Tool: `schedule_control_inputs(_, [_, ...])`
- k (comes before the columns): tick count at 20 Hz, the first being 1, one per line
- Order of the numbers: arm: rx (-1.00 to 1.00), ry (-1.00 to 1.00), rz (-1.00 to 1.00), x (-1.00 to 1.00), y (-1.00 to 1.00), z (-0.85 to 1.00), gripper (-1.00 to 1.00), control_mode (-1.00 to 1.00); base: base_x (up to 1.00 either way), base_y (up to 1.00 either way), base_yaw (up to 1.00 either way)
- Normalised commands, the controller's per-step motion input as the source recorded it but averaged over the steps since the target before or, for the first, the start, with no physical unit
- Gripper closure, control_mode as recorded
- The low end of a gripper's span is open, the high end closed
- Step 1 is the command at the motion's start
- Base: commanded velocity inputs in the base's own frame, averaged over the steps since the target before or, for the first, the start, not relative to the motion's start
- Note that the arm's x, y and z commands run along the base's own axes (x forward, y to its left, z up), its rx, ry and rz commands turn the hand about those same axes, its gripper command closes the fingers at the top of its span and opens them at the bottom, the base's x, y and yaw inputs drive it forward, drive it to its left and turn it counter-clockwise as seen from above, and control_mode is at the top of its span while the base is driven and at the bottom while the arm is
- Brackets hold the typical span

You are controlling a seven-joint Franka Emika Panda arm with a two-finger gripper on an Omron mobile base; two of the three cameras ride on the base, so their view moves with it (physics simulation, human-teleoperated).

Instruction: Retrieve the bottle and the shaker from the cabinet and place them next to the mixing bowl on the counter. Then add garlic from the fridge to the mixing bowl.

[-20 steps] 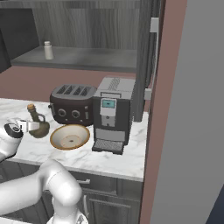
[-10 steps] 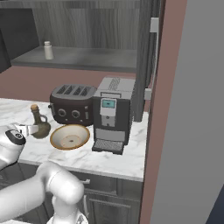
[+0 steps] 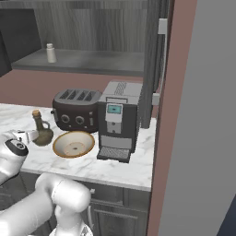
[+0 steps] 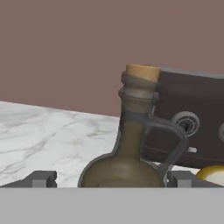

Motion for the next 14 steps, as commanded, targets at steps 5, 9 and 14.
schedule_control_inputs(5, [0.07, -0.09, 0.0, -0.25, 0.0, 0.83, -1.0, -1.0, 0.0, 0.0, 0.0])
schedule_control_inputs(9, [0.09, -0.02, 0.0, -0.32, 0.0, 0.83, -1.0, -1.0, 0.0, 0.0, 0.0])
schedule_control_inputs(14, [0.12, 0.0, 0.0, -0.33, -0.09, 0.69, -1.0, -1.0, 0.0, 0.0, 0.0])
